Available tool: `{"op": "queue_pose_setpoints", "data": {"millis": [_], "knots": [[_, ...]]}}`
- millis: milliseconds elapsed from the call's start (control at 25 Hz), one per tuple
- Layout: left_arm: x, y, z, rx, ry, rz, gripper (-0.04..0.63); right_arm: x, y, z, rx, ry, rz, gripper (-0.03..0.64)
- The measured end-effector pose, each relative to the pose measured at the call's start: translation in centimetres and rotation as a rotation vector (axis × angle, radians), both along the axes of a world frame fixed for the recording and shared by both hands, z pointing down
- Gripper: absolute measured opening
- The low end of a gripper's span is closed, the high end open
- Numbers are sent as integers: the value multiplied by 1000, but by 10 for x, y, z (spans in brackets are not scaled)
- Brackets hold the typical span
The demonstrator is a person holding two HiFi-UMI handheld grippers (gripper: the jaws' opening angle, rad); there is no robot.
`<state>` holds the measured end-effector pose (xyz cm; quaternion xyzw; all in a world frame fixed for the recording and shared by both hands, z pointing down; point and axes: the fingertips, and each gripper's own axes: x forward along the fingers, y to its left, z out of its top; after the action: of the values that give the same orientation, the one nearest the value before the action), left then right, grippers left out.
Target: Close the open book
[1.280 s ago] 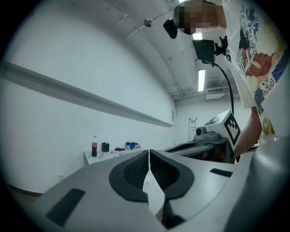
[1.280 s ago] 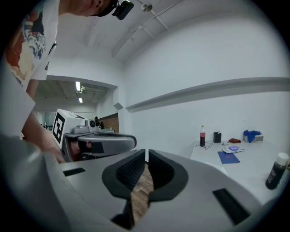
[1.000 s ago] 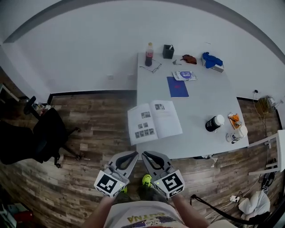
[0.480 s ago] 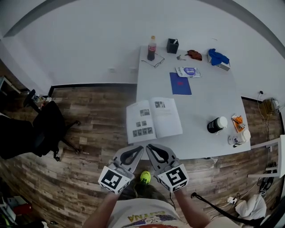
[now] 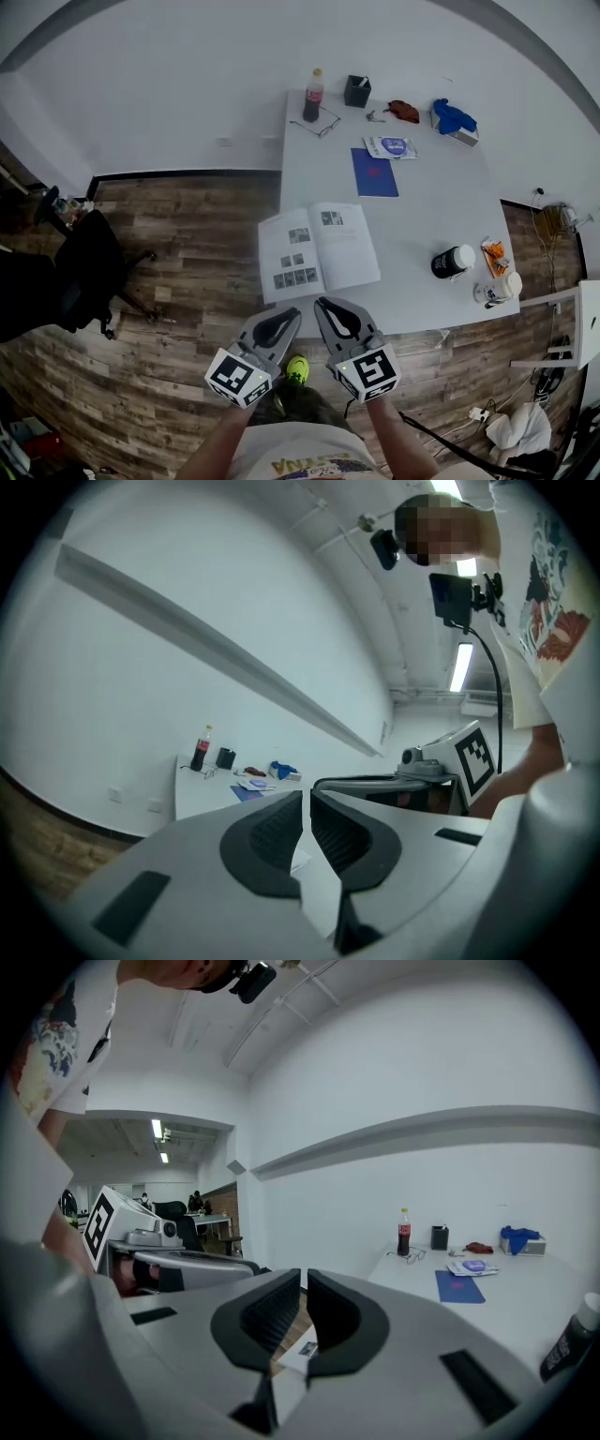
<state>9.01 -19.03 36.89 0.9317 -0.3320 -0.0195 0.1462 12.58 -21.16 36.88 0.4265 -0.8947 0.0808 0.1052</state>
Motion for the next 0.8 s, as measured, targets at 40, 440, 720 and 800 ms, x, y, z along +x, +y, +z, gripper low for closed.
{"op": "queue_pose_setpoints", "data": {"millis": [40,440,720,800], "knots": [[1,1,2,14,-3,4,14,-2,0,4,-3,13,-6,31],[-20,-26,56,5,3,-67,14,-38,-14,68,-75,51,-81,31],[-47,-38,110,-40,17,-130,14,-60,-22,123,-118,71,-129,31],[-57,-41,136,-62,-2,-151,14,-64,-25,136,-121,88,-141,31]]}}
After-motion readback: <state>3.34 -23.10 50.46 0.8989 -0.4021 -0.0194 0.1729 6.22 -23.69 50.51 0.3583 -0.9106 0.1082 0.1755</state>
